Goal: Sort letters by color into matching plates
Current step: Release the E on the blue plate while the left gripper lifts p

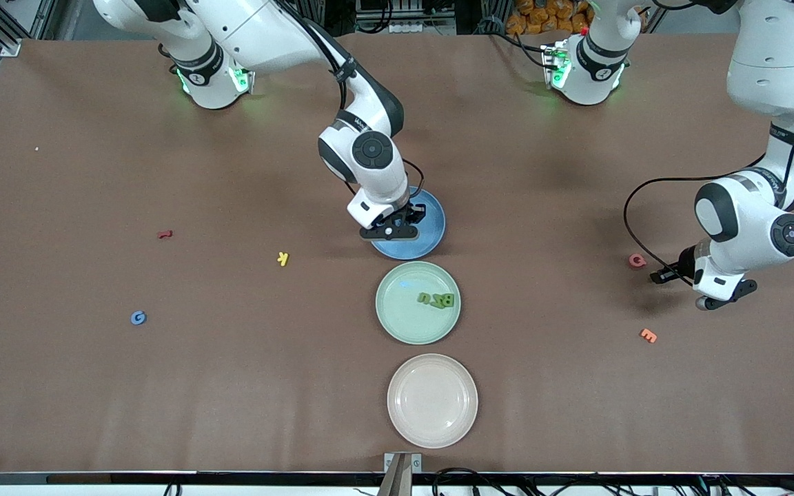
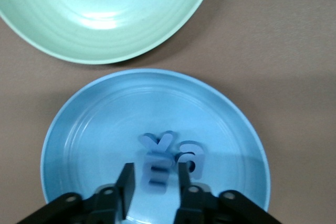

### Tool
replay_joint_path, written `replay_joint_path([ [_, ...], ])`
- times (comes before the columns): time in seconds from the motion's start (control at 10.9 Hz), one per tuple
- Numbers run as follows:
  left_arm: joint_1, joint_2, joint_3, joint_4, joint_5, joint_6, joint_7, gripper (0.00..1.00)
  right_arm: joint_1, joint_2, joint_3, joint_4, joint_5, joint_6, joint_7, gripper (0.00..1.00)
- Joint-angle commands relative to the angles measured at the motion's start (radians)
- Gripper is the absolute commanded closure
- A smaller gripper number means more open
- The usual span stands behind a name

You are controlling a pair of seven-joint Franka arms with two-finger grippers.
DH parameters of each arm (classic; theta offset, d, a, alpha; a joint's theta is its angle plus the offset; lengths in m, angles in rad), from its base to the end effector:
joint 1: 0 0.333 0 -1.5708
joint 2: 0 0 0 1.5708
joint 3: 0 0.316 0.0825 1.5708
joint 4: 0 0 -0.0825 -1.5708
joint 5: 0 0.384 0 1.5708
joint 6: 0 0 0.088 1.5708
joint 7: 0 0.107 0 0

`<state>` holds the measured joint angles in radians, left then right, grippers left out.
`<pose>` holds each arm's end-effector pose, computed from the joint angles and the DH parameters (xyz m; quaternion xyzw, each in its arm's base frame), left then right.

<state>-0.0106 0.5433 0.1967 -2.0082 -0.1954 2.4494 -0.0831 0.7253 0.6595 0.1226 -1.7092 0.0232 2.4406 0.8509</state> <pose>0.5843 0.1091 0.1782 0.9789 0.1995 -0.0422 0.0099 0.4576 0.5056 0.2173 -0.9980 0.0242 0.0085 0.0581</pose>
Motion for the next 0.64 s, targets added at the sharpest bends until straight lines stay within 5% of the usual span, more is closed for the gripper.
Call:
replay_joint_path([
  [0.0,-0.009,0.007,0.004,-0.006,-0.021,0.023,-0.001,0.61,-0.014,-0.001,0.000,0.054,0.011,-0.098,0.008,0.00],
  [0.37,-0.011,0.007,0.000,-0.007,-0.018,0.023,0.000,0.99,-0.069,-0.027,0.000,0.068,0.004,-0.169,-0.082,0.00],
  [0.55,-0.015,0.000,-0.011,-0.001,-0.004,0.016,0.009,1.00,-0.119,-0.052,-0.004,0.068,0.001,-0.208,-0.153,0.00],
])
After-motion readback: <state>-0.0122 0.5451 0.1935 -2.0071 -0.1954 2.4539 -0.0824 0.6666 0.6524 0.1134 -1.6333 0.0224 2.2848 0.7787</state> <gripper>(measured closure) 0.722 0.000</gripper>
